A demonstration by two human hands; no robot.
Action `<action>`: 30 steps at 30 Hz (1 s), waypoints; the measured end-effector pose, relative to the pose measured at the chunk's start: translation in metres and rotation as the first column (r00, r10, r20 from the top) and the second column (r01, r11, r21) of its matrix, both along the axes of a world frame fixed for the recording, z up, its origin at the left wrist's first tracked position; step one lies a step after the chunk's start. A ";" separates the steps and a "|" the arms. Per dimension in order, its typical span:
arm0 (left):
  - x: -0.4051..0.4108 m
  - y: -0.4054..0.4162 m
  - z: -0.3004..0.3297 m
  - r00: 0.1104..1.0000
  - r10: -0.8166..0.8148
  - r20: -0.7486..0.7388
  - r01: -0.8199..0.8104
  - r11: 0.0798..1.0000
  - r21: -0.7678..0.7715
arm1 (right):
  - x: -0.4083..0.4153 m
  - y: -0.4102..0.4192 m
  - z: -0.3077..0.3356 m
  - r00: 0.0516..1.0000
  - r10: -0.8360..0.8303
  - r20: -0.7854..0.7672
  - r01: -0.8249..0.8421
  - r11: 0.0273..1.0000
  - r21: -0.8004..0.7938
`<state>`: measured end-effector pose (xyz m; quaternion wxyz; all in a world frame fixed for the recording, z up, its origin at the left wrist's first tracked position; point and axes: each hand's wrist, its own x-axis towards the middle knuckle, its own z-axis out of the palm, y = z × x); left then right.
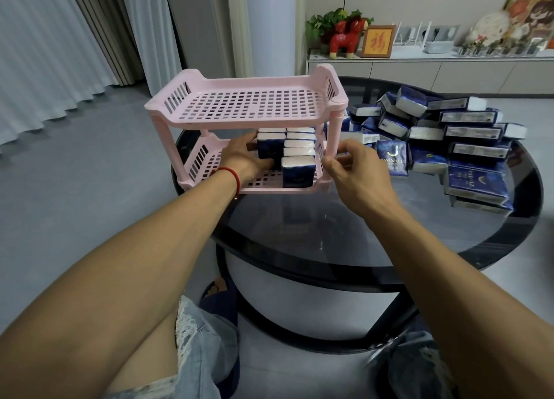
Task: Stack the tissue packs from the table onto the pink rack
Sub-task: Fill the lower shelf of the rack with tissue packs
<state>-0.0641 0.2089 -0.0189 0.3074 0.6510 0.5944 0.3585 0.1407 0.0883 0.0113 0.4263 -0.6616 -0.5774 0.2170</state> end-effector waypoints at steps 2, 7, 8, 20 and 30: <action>-0.002 0.002 0.000 1.000 -0.007 0.006 0.007 1.000 -0.012 | 0.000 -0.001 0.000 1.000 0.004 -0.007 -0.004 1.000 -0.003; -0.004 0.003 0.001 1.000 -0.021 0.021 0.022 0.999 -0.027 | 0.001 -0.003 0.000 1.000 0.023 0.011 -0.023 1.000 -0.006; -0.005 0.002 0.002 1.000 -0.023 0.019 0.024 0.999 -0.036 | 0.002 -0.004 -0.001 0.999 0.027 0.019 -0.027 1.000 -0.007; -0.005 -0.049 0.037 0.866 -0.042 -0.498 0.028 0.999 -0.036 | 0.031 -0.031 0.000 0.964 -0.047 0.262 0.047 0.999 0.008; 0.025 -0.150 0.075 0.606 0.119 -0.787 0.200 0.934 0.295 | 0.131 -0.070 -0.001 0.630 -0.359 0.689 0.510 0.860 -0.018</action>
